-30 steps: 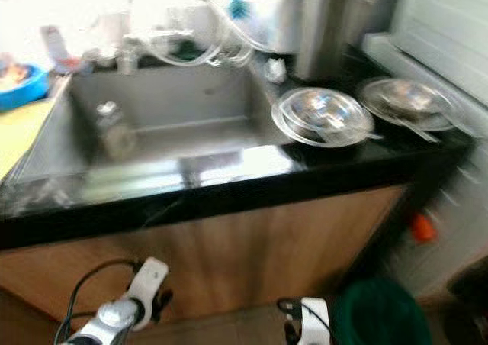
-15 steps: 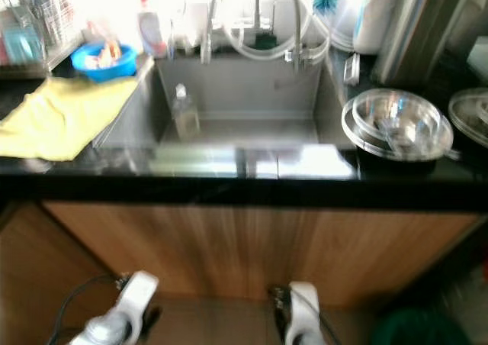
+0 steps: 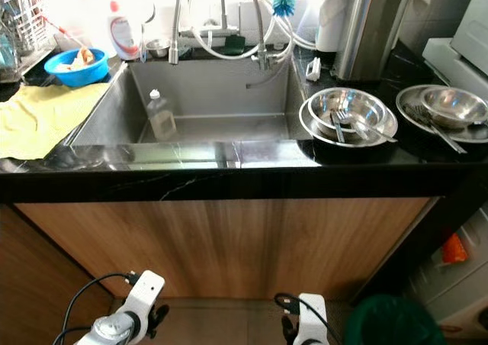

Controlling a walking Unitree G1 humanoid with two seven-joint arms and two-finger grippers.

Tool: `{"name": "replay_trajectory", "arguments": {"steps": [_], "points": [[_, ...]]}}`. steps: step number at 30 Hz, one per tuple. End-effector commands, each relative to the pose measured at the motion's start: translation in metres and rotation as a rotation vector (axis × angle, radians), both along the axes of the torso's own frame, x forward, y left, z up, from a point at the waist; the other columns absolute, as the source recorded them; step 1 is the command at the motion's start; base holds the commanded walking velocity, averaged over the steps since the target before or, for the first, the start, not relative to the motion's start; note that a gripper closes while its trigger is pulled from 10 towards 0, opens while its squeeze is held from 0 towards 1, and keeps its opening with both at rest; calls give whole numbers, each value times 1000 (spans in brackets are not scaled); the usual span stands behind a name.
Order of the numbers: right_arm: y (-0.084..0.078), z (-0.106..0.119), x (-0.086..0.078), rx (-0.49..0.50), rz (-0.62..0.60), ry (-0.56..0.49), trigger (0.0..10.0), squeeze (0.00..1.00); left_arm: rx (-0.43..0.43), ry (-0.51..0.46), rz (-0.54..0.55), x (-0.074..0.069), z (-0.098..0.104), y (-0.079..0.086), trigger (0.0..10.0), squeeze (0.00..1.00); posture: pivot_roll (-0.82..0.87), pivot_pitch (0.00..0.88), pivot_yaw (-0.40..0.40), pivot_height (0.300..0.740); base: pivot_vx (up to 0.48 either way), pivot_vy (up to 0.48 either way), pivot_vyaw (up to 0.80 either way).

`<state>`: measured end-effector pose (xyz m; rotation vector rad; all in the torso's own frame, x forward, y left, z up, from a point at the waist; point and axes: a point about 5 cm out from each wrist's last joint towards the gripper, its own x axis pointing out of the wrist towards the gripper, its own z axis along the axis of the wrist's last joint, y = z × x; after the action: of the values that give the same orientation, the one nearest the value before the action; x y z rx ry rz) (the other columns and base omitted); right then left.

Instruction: Kitchen organization

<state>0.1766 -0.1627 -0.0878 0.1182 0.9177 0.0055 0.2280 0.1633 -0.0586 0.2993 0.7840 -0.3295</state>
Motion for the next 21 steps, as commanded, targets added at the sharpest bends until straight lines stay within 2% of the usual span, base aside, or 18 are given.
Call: {"name": "replay_trajectory", "arguments": {"steps": [1,7,12,21], "points": [[3,0,1,7,0,-3,10000,0,16,22,1,-4,-2,6,10000,0,-64,0,58,705,0,0,0],[2,1,1,1,-4,-12,10000,0,18,25,-2,-4,-2,7,10000,0,-65,0,57,705,0,0,0],[2,1,1,-1,-15,-20,10000,0,16,25,-3,-4,-2,6,10000,0,-65,0,55,740,0,0,0],[2,1,1,-2,-11,-20,10000,0,22,31,-6,-5,-3,8,10000,0,-64,0,56,740,0,0,0]]}}
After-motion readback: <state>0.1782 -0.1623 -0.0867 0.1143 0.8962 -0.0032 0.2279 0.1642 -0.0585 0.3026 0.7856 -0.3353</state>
